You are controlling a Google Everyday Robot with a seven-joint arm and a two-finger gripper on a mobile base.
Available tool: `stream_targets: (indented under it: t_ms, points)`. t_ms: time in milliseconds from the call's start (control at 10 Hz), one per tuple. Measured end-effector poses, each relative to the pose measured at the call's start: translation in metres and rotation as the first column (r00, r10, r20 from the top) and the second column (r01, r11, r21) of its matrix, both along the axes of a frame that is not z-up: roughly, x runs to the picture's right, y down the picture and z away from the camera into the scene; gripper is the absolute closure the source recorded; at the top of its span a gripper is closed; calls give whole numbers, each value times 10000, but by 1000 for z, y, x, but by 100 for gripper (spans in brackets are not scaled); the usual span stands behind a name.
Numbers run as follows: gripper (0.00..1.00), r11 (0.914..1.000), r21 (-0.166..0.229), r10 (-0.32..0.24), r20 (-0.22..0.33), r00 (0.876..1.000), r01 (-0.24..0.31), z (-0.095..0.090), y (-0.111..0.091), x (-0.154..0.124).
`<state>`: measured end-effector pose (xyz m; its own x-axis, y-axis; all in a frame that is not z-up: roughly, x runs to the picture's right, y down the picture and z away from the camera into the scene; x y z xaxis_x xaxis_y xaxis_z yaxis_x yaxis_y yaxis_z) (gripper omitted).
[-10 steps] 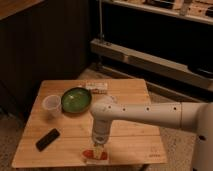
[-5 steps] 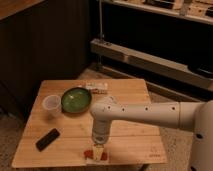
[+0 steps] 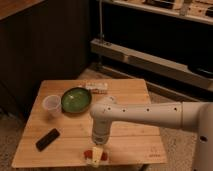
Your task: Place the pepper on the white sponge
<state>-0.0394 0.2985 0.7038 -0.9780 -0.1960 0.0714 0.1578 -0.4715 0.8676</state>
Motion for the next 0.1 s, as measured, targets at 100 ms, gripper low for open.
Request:
stream_targets:
  t_ms: [100]
  points:
    - [20,9999,71,118,-80,9999,-117,0,-1,0]
